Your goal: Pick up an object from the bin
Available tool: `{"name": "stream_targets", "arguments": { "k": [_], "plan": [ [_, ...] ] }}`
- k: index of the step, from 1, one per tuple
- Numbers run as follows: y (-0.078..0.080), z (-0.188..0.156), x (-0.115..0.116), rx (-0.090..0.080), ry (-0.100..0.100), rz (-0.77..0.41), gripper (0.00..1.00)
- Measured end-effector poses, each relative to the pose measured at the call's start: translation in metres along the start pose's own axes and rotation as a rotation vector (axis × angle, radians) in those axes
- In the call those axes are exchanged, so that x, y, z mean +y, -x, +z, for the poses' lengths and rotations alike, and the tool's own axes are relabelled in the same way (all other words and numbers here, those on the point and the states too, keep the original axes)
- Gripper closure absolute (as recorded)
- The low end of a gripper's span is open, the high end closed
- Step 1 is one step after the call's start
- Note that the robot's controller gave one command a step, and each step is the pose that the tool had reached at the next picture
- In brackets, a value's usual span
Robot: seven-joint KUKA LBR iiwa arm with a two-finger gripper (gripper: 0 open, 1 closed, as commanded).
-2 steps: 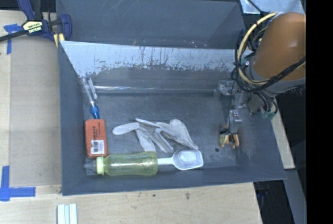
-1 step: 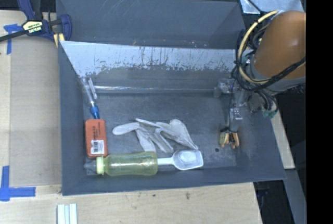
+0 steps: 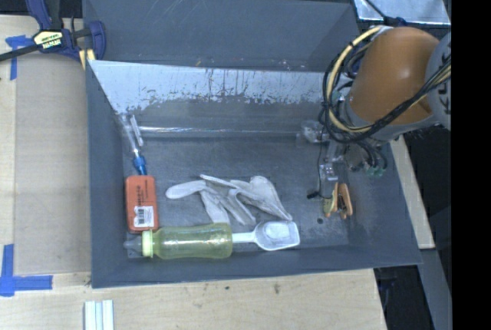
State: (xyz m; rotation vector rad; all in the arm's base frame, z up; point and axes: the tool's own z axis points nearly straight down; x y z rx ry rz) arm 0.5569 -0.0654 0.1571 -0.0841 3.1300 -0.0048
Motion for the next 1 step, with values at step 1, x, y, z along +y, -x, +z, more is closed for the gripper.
{"name": "stream_targets", "arguments": {
  "k": [1],
  "plan": [
    [0.0115, 0.0436, 0.024, 0.006, 0.003, 0.05, 0.0]
  ]
}}
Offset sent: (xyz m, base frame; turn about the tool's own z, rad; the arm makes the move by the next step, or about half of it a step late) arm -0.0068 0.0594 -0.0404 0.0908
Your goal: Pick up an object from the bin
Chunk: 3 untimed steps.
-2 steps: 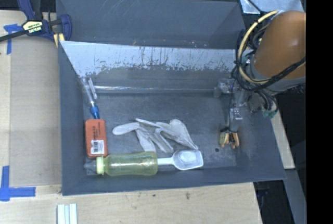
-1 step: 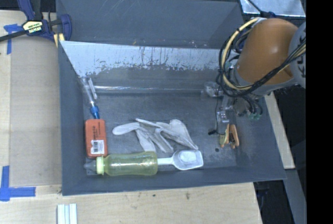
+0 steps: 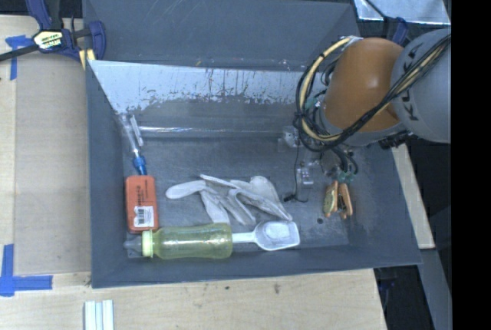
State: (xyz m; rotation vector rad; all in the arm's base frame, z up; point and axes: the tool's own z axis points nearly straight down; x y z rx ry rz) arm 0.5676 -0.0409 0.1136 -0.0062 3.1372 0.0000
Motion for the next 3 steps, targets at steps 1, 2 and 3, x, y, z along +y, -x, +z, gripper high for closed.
{"name": "stream_targets", "arguments": {
  "k": [1, 2, 3],
  "plan": [
    [-0.017, 0.001, 0.033, 0.01, 0.0, 0.044, 0.0],
    [-0.017, 0.02, 0.052, -0.002, -0.001, -0.026, 0.0],
    [-0.051, 0.039, 0.074, 0.0, -0.001, 0.324, 1.0]
  ]
}}
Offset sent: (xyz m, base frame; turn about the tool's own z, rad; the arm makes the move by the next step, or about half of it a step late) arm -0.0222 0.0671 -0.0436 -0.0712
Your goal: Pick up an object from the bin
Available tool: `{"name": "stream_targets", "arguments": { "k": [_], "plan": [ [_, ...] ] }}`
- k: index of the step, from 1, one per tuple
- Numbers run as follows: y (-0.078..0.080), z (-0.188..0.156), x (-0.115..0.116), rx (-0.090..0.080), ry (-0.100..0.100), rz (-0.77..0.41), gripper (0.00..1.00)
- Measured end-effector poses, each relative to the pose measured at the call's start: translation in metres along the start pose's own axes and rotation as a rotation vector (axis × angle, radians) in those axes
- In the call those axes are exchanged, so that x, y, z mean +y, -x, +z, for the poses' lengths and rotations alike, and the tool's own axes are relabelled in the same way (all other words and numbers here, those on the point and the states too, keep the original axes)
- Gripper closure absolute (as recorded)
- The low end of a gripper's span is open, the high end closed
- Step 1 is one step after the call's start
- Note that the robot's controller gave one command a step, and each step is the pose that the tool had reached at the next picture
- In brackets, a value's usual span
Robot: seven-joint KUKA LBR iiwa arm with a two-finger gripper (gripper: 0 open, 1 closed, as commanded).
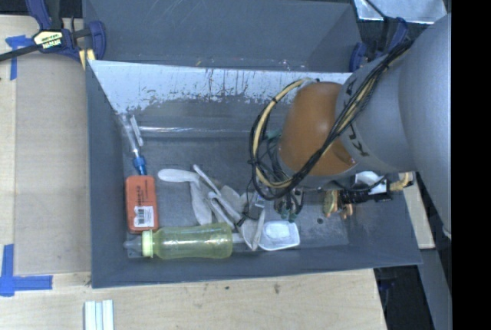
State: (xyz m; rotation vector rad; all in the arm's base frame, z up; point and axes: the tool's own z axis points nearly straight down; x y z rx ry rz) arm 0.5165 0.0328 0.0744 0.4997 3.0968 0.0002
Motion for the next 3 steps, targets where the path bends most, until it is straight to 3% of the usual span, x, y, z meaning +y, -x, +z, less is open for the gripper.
{"name": "stream_targets", "arguments": {
  "k": [1, 2, 3],
  "plan": [
    [0.0, 0.0, 0.0, 0.0, 0.0, 0.0, 1.0],
    [-0.006, -0.047, 0.002, 0.009, -0.004, 0.009, 1.0],
    [-0.009, -0.267, -0.006, 0.005, -0.001, -0.072, 1.0]
  ]
}}
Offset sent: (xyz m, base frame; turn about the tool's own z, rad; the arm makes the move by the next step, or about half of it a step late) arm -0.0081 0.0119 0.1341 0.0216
